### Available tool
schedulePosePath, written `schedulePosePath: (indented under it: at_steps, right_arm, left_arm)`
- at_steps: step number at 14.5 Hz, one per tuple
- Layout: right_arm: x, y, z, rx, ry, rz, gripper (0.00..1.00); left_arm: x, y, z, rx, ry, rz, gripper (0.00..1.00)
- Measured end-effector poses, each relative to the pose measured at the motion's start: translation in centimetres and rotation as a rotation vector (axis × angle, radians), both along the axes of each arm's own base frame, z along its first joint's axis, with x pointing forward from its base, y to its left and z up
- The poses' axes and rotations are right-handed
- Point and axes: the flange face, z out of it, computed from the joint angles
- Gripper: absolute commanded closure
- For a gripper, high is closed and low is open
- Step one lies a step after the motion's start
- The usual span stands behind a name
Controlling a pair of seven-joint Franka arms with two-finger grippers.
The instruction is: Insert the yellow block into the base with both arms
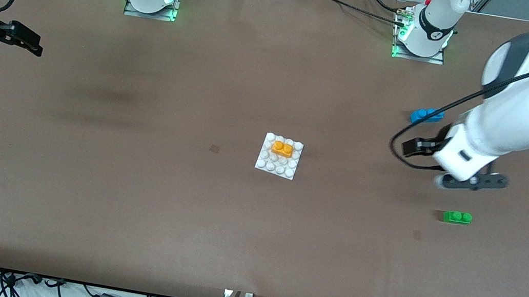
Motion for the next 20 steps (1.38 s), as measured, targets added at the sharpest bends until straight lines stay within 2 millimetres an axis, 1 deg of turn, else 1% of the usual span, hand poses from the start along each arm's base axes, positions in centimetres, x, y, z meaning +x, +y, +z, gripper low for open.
schedulePosePath:
  at_steps: [2, 4, 5, 6, 8, 11, 12, 15, 17, 20]
  right_arm:
    - [0.0, 0.0, 0.0, 0.0, 0.0, 0.0, 0.0]
    - [0.0, 0.0, 0.0, 0.0, 0.0, 0.0, 0.0]
    - [0.0, 0.0, 0.0, 0.0, 0.0, 0.0, 0.0]
    - [0.0, 0.0, 0.0, 0.0, 0.0, 0.0, 0.0]
    - [0.0, 0.0, 0.0, 0.0, 0.0, 0.0, 0.0]
    - [0.0, 0.0, 0.0, 0.0, 0.0, 0.0, 0.0]
    - [0.0, 0.0, 0.0, 0.0, 0.0, 0.0, 0.0]
    - [0.0, 0.0, 0.0, 0.0, 0.0, 0.0, 0.0]
    - [0.0, 0.0, 0.0, 0.0, 0.0, 0.0, 0.0]
    - [0.0, 0.0, 0.0, 0.0, 0.0, 0.0, 0.0]
  left_arm:
    - [-1.2, 2.9, 1.6, 0.005, -0.032, 0.04, 0.0]
    - [-2.3, 5.3, 3.3, 0.005, -0.051, 0.026, 0.0]
    - [-3.0, 6.1, 4.2, 0.005, -0.051, 0.01, 0.0]
    - [-3.7, 6.5, 4.9, 0.005, -0.044, 0.0, 0.0]
    - [-4.6, 6.2, 5.7, 0.005, -0.037, -0.015, 0.0]
    - [-5.1, 4.5, 5.9, 0.004, -0.026, -0.05, 0.0]
    - [-5.3, 4.2, 5.9, 0.005, -0.019, -0.056, 0.0]
    - [-5.6, 4.3, 5.9, 0.006, -0.003, -0.059, 0.0]
    - [-5.6, 4.8, 6.0, 0.005, -0.001, -0.064, 0.0]
    - [-5.5, 5.5, 6.0, -0.012, -0.001, -0.116, 0.0]
